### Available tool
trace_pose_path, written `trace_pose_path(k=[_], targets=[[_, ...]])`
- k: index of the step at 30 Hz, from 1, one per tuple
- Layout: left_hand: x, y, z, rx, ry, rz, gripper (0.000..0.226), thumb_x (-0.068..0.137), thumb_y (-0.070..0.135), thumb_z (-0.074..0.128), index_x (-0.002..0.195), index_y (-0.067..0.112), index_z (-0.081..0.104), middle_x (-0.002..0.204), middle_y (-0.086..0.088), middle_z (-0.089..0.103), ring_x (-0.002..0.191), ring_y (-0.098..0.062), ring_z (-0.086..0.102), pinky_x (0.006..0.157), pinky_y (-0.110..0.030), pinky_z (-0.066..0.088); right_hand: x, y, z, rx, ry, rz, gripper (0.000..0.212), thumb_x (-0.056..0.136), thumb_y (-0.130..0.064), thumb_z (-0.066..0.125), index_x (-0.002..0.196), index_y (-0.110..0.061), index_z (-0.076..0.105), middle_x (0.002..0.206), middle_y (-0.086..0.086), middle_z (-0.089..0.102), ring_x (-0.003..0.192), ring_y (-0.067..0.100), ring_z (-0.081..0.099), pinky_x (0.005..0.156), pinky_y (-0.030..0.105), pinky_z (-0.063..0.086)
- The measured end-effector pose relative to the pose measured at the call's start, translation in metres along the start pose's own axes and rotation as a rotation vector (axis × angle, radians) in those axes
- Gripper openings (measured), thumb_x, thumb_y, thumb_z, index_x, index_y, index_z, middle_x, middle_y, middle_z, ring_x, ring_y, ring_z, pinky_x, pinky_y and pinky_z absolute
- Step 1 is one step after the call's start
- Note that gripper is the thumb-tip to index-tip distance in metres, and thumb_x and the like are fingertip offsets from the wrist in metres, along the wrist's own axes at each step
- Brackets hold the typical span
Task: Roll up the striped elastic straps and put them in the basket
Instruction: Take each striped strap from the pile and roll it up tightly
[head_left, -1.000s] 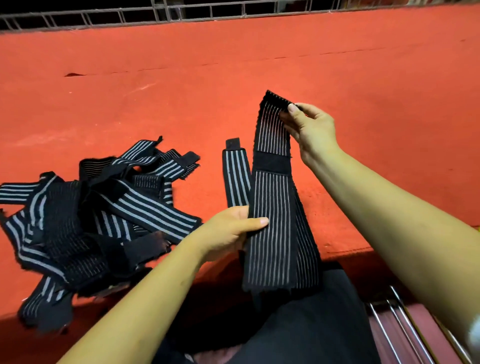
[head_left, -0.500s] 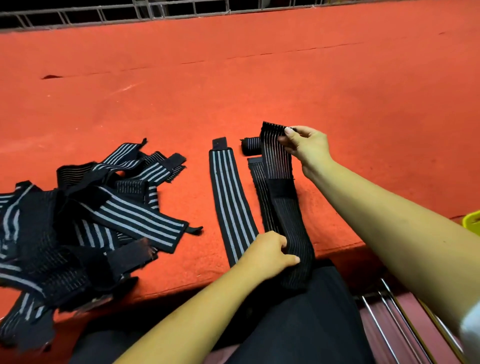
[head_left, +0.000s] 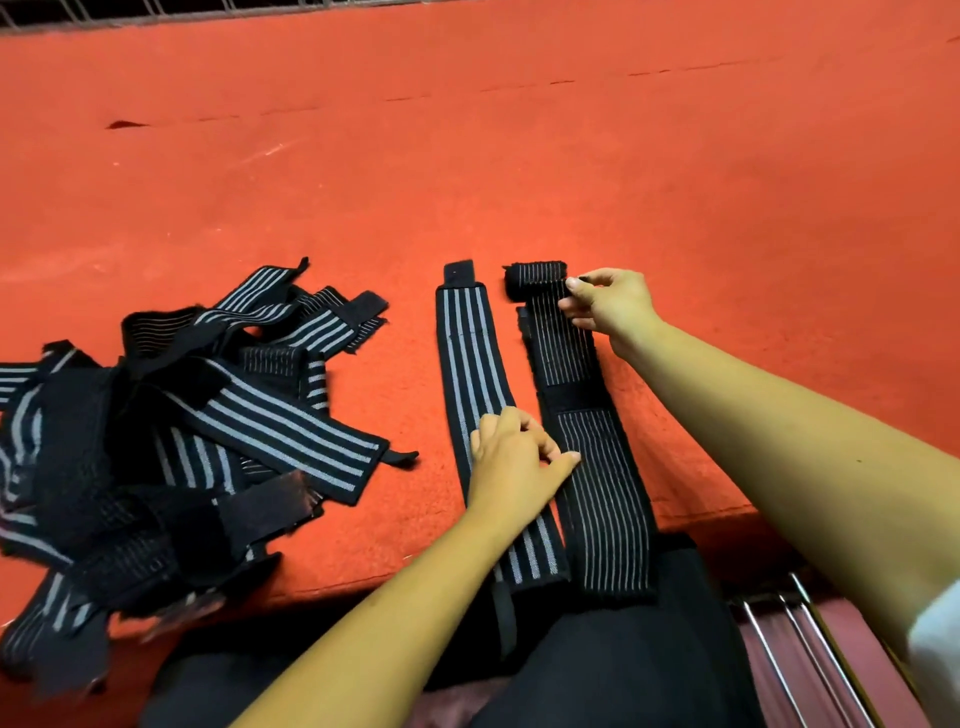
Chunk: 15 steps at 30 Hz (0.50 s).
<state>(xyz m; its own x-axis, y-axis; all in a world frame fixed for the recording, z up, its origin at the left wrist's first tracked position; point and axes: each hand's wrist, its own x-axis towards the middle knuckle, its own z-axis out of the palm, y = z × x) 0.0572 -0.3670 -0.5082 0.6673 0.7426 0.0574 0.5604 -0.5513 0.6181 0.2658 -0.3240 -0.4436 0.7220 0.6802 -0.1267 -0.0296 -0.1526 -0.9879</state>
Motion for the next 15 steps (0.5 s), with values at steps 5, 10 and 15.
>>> trace_pose_path(k=[5, 10, 15], targets=[[0.002, -0.005, 0.007, 0.082, 0.017, 0.056, 0.026, 0.087, 0.051, 0.063, 0.076, 0.028, 0.062, 0.103, 0.013, 0.047, 0.106, -0.013, 0.037, 0.101, -0.031, 0.028, 0.030, 0.015, 0.008, -0.198, -0.020, 0.022, 0.010, 0.093, -0.006, 0.064, 0.098, -0.009, 0.056, 0.064, 0.007, 0.059, 0.043, 0.008, 0.055, 0.043, 0.021, 0.041], [0.003, -0.008, 0.008, 0.080, 0.020, 0.064, 0.026, 0.087, 0.050, 0.063, 0.072, 0.030, 0.057, 0.101, 0.014, 0.046, 0.104, -0.011, 0.037, 0.097, -0.029, 0.027, 0.055, 0.030, 0.021, -0.378, 0.012, -0.012, 0.009, 0.090, -0.012, 0.070, 0.083, -0.014, 0.064, 0.061, 0.003, 0.059, 0.048, 0.010, 0.049, 0.049, 0.025, 0.041], [0.003, -0.008, 0.011, 0.087, 0.052, 0.049, 0.027, 0.088, 0.049, 0.061, 0.071, 0.030, 0.054, 0.102, 0.016, 0.046, 0.105, -0.010, 0.037, 0.098, -0.028, 0.027, 0.062, 0.051, 0.026, -0.518, 0.143, -0.067, 0.015, 0.087, -0.025, 0.073, 0.096, -0.013, 0.076, 0.088, 0.006, 0.073, 0.086, 0.021, 0.067, 0.075, 0.026, 0.046]])
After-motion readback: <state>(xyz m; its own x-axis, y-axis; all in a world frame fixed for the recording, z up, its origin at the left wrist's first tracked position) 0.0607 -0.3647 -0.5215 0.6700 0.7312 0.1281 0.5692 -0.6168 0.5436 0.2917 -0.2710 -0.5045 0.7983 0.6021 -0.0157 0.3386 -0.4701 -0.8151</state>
